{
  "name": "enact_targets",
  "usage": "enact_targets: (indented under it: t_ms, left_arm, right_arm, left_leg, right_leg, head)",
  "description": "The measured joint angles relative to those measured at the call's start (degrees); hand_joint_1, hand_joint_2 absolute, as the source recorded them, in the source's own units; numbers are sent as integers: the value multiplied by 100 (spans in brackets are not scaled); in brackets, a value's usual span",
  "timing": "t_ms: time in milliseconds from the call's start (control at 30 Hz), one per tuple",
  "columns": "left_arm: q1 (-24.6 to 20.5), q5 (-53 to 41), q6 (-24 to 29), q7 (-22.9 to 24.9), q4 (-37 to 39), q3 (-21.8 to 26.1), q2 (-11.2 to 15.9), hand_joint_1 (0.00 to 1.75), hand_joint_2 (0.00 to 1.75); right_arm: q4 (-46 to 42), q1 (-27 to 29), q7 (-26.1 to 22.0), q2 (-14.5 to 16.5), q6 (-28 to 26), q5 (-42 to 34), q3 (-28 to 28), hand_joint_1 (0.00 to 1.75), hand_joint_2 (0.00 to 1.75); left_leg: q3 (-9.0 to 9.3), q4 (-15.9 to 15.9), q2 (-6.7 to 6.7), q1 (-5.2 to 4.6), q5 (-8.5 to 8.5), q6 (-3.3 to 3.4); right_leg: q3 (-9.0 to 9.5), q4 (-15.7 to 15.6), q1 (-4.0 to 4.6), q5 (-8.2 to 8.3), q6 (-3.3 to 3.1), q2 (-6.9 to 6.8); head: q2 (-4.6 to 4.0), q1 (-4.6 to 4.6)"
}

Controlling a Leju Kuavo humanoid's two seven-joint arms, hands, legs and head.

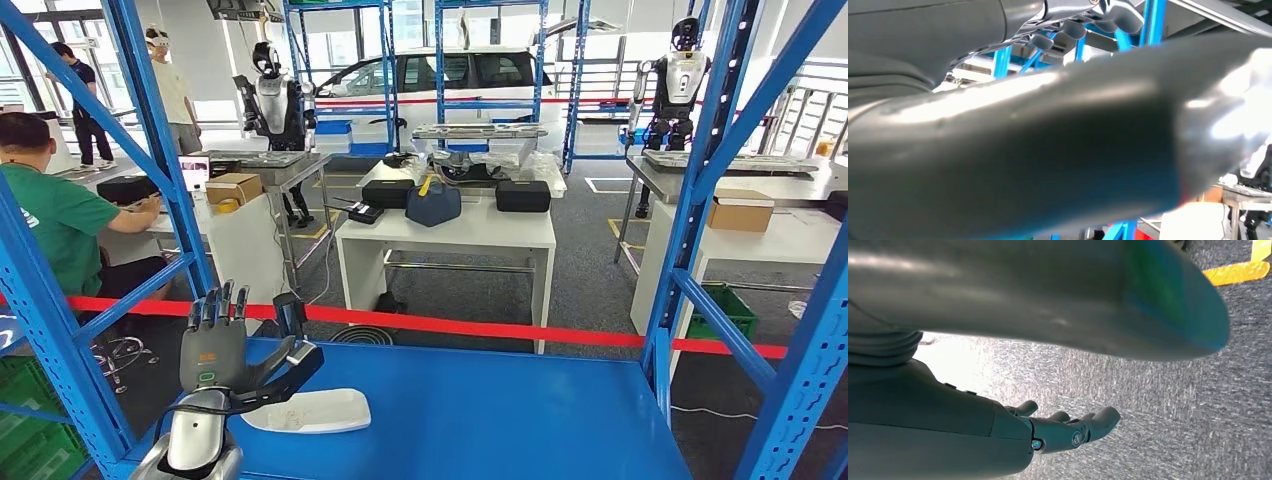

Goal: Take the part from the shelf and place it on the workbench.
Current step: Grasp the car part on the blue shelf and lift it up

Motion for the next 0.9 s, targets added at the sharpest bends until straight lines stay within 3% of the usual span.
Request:
enact_targets:
  t_ms: [100,133,167,200,267,333,400,500,567,633,667,700,800,833,900]
  left_arm:
    - [6,-1,0,-21,2,19,4,0,0]
    - [19,-1,0,-21,4,26,6,0,0]
    - [31,-1,0,-21,7,31,8,0,0]
    - [38,-1,3,-30,6,34,9,0,0]
    - [37,1,34,-133,2,36,7,0,0]
    - [27,2,74,-274,1,37,-11,0,0]
    - [19,2,86,-323,2,37,-42,0,0]
    - [2,2,101,-336,-10,38,-69,0,0]
    - [-8,2,118,-365,-16,40,-88,0,0]
    - [14,2,126,-396,-13,41,-101,0,0]
    - [32,2,128,-406,-10,41,-103,0,0]
    - [45,2,133,-417,-9,41,-104,0,0]
    - [53,2,180,-506,-9,44,-110,0,0]
    - [53,2,201,-556,-9,49,-112,0,0]
    - [58,4,227,-644,-9,63,-114,0,0]
  right_arm:
    - [-1,-1,-4,4,0,2,-2,0,0]
    - [0,2,-3,4,0,2,-2,0,0]
    - [1,4,-2,4,0,2,-2,0,0]
    - [1,7,-1,5,0,2,-2,0,0]
    - [1,6,-2,6,0,5,-2,0,0]
    - [0,1,-4,5,1,11,-2,0,0]
    - [0,-3,-4,8,4,16,-2,0,0]
    - [1,-5,-4,14,18,22,-2,0,0]
    - [1,-11,-5,11,20,30,-2,0,0]
    - [1,-10,-2,6,20,38,-2,0,0]
    - [1,-6,-1,4,20,43,-2,0,0]
    - [1,-3,1,2,20,50,-2,0,0]
    - [-1,-4,1,-3,24,72,-5,0,0]
    - [-1,-8,-2,-4,28,78,-9,0,0]
    - [1,-10,-2,-4,37,95,-24,0,0]
  left_leg:
    - [-515,1016,23,63,-431,-106]
    - [-680,1294,26,86,-489,-128]
    - [-754,1377,28,105,-437,-142]
    - [-715,1231,30,119,-278,-148]
    - [-388,472,34,132,172,-141]
    - [-84,-138,34,108,383,-109]
    - [-9,-275,28,74,349,-53]
    - [61,-378,25,100,346,67]
    - [116,-423,28,106,335,138]
    - [136,-413,28,83,301,190]
    - [148,-400,25,69,279,206]
    - [162,-381,21,57,253,214]
    - [207,-289,8,39,141,179]
    - [202,-258,-1,28,110,152]
    - [185,-240,-14,8,85,99]
  right_leg:
    - [75,-33,-26,-34,-42,-6]
    - [93,-35,-35,-50,-43,-5]
    - [113,-34,-45,-68,-37,-2]
    - [142,-34,-56,-90,-24,1]
    - [219,-39,-77,-146,21,7]
    - [263,-48,-74,-189,90,9]
    - [275,-90,-62,-189,169,9]
    - [266,-34,-64,-263,256,-3]
    - [-5,498,-39,-501,255,-10]
    - [-458,1254,1,-735,240,-9]
    - [-618,1460,17,-729,230,-8]
    - [-668,1437,29,-606,215,-9]
    - [-302,431,51,20,157,-14]
    - [-187,170,58,106,136,-14]
    - [-117,28,75,81,96,-9]
  head:
    - [0,-9]
    - [0,-9]
    - [0,-10]
    - [0,-9]
    - [0,-10]
    - [1,-10]
    - [1,-8]
    - [1,1]
    - [0,5]
    - [0,9]
    - [0,10]
    - [0,11]
    - [0,12]
    - [0,10]
    - [1,5]
